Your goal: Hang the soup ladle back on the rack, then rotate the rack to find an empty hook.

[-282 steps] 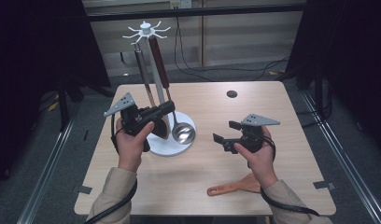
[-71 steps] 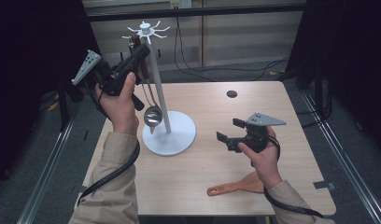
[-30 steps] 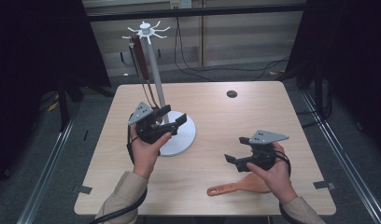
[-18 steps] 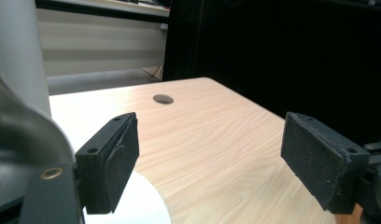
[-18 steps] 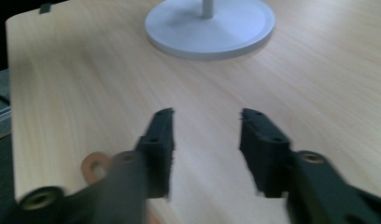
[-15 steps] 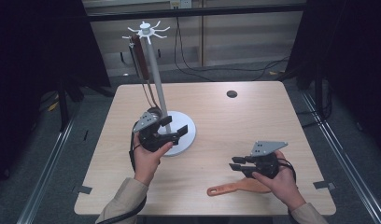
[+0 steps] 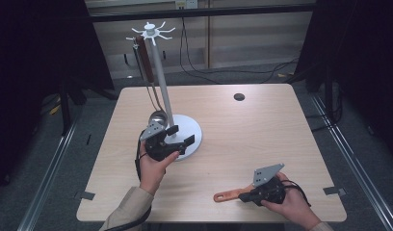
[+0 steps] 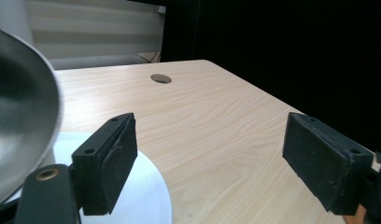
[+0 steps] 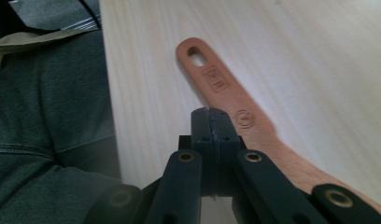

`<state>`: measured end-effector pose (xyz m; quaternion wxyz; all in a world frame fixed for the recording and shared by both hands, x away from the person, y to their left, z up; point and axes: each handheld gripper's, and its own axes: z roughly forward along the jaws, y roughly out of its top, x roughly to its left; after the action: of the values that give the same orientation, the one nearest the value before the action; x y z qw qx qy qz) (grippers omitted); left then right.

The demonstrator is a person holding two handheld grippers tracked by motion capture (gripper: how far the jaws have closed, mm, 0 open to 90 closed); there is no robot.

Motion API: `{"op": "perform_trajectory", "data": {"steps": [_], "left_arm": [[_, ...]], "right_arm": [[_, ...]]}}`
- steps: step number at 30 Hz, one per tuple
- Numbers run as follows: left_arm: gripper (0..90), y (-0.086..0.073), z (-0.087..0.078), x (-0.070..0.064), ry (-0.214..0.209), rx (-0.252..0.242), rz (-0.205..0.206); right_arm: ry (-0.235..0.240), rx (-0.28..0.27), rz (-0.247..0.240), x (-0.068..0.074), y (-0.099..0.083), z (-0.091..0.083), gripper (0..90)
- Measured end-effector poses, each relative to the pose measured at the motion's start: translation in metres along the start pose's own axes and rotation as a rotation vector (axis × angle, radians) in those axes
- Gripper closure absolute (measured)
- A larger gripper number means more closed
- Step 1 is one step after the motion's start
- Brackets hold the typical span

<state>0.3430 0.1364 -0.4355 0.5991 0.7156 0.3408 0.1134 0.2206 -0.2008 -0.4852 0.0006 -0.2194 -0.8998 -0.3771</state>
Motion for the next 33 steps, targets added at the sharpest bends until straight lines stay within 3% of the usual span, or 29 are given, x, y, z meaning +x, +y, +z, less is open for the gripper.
{"op": "perform_trajectory", "data": {"steps": [1, 3, 5, 7, 10, 16, 18, 19, 21, 23, 25, 26, 30, 33], "left_arm": [[18.0, 0.0, 0.0, 0.0, 0.0, 0.0, 0.0], [18.0, -0.002, 0.002, -0.001, -0.003, 0.008, 0.007], [17.8, -0.003, 0.002, -0.003, -0.003, 0.017, 0.003], [17.7, -0.004, 0.001, -0.002, -0.002, 0.017, 0.009], [17.7, -0.005, -0.001, -0.001, 0.007, 0.021, 0.005], [17.7, -0.01, -0.007, 0.0, 0.011, 0.03, 0.0], [17.7, -0.011, -0.007, 0.0, 0.012, 0.029, -0.002], [17.7, -0.011, -0.008, 0.0, 0.013, 0.031, -0.002], [17.6, -0.011, -0.008, 0.0, 0.004, 0.026, 0.0], [17.6, -0.011, -0.009, -0.001, 0.014, 0.034, 0.006], [17.6, -0.012, -0.01, -0.003, 0.017, 0.033, 0.007], [17.6, -0.013, -0.011, -0.004, 0.011, 0.033, 0.007], [17.7, -0.013, -0.014, -0.005, 0.019, 0.042, 0.005], [17.6, -0.015, -0.016, -0.005, 0.022, 0.038, 0.001]], "right_arm": [[0.015, 0.011, -0.003, 0.002, -0.001, 0.003, 90.0], [0.001, 0.059, -0.015, 0.004, -0.001, 0.008, 90.0], [0.004, 0.052, -0.009, 0.003, -0.001, 0.012, 90.0], [-0.057, 0.063, -0.024, 0.0, 0.003, 0.012, 90.0], [-0.108, 0.05, 0.008, -0.008, 0.006, 0.014, 90.0], [-0.161, 0.02, 0.089, -0.027, 0.016, 0.023, 89.6], [-0.181, 0.017, 0.096, -0.03, 0.019, 0.025, 89.1], [-0.195, 0.019, 0.127, -0.034, 0.022, 0.026, 81.1], [-0.194, -0.006, 0.104, -0.035, 0.023, 0.025, 73.1], [-0.237, -0.026, 0.096, -0.035, 0.027, 0.023, 60.5], [-0.257, -0.074, 0.085, -0.037, 0.032, 0.021, 57.4], [-0.277, -0.085, 0.093, -0.039, 0.036, 0.021, 51.3], [-0.338, -0.028, 0.097, -0.047, 0.044, 0.028, 44.3], [-0.311, 0.001, 0.084, -0.052, 0.047, 0.035, 44.9]]}}
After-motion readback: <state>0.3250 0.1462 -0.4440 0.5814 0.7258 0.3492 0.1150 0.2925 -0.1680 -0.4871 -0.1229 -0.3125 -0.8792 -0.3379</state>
